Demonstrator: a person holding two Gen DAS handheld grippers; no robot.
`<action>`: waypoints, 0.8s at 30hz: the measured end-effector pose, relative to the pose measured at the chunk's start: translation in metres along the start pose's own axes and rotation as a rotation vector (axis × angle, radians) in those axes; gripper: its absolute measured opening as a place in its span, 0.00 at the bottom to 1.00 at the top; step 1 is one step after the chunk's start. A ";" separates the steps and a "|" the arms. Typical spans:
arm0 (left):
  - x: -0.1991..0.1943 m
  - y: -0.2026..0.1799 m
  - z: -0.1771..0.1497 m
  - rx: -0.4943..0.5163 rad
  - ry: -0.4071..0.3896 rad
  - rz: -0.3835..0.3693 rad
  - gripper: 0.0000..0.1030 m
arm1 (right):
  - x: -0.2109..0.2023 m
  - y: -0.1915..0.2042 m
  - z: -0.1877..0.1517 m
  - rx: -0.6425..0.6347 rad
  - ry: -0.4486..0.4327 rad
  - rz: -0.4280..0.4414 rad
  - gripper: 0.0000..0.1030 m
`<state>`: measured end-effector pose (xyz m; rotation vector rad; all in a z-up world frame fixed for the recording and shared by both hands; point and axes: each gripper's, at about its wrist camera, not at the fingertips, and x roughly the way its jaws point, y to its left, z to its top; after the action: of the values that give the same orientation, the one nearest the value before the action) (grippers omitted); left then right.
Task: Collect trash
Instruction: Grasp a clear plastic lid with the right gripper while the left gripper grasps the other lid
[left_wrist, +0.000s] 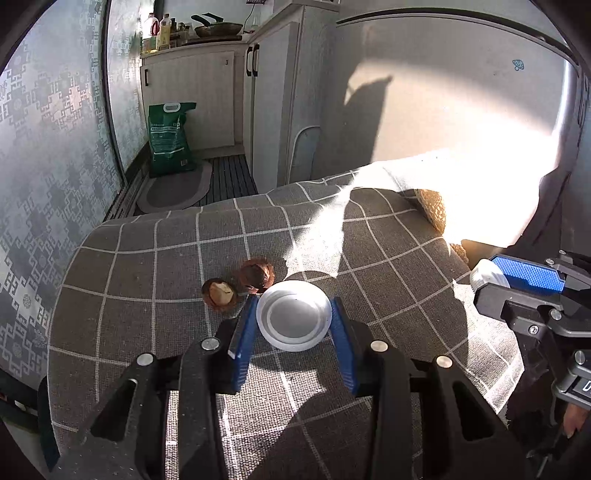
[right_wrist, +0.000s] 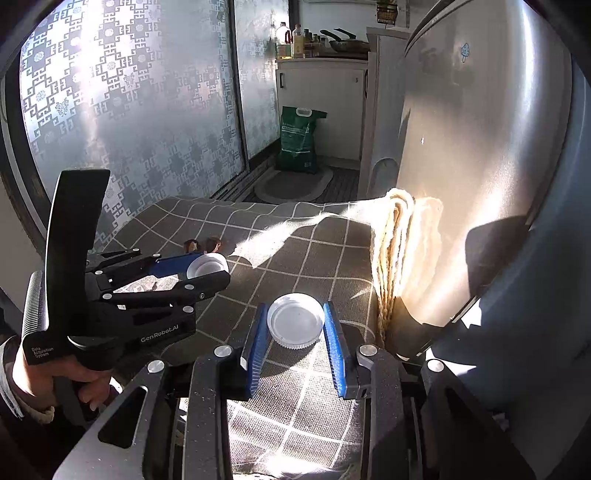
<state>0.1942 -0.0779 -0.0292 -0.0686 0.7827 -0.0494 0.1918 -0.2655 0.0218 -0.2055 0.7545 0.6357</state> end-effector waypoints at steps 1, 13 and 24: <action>-0.002 0.001 -0.002 0.008 0.002 -0.003 0.40 | 0.000 0.001 0.000 -0.002 0.003 0.001 0.29; -0.042 0.021 -0.020 0.032 -0.030 -0.112 0.40 | 0.014 0.038 0.021 -0.055 0.015 0.020 0.29; -0.084 0.058 -0.030 0.009 -0.101 -0.142 0.40 | 0.030 0.089 0.044 -0.111 0.027 0.078 0.29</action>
<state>0.1147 -0.0152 0.0039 -0.1172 0.6755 -0.1829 0.1801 -0.1638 0.0374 -0.2880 0.7565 0.7510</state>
